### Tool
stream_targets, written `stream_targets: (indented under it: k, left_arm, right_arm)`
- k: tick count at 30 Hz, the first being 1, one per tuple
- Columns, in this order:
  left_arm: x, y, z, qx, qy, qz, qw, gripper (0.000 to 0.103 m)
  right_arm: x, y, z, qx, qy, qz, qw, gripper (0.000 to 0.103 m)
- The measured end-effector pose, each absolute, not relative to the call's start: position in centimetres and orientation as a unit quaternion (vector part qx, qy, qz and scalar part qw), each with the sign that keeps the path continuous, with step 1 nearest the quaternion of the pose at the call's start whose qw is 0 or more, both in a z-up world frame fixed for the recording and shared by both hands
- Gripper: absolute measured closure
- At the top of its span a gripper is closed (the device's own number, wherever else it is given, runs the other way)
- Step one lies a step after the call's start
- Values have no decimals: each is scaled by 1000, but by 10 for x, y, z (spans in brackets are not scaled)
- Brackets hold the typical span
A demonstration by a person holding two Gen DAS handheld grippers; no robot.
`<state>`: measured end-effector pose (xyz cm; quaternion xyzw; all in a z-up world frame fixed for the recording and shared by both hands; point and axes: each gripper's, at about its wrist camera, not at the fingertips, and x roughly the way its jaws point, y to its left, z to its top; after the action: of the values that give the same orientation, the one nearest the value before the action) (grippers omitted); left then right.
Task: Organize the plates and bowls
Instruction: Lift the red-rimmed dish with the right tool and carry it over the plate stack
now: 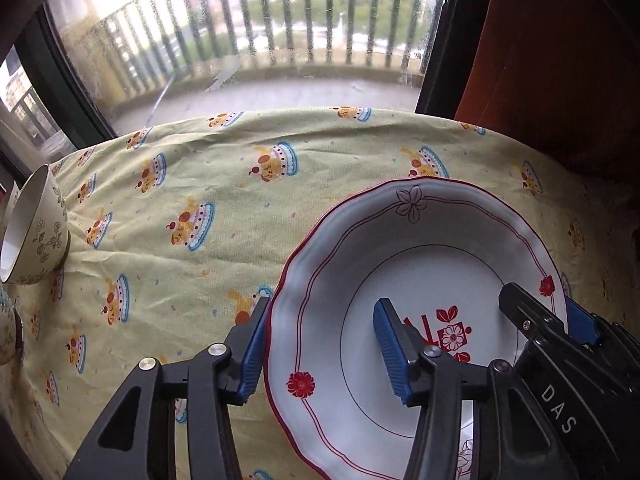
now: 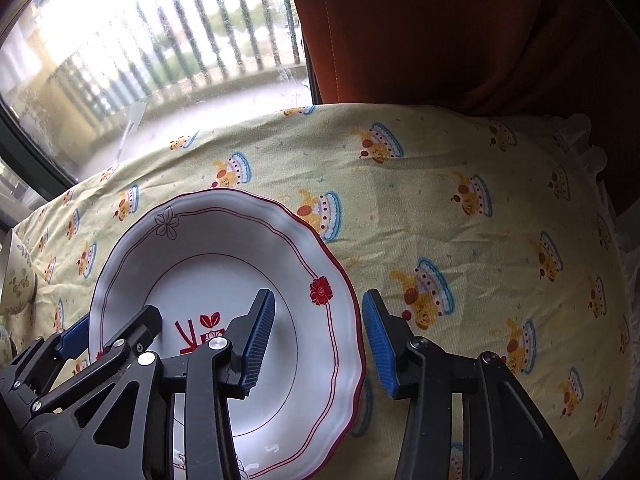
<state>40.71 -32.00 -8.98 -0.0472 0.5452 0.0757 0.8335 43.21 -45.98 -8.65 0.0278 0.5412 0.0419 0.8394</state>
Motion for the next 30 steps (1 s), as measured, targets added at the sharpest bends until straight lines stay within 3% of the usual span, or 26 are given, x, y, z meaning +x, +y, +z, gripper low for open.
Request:
stream_targets:
  k: [19, 30]
  left_arm:
    - [395, -317, -83, -51, 549, 68, 831, 49]
    - [359, -311, -52, -46, 532, 58, 844, 49]
  right_arm:
    - [418, -453, -77, 1, 545, 32, 838, 58]
    - [378, -450, -49, 9, 534, 20, 845, 58]
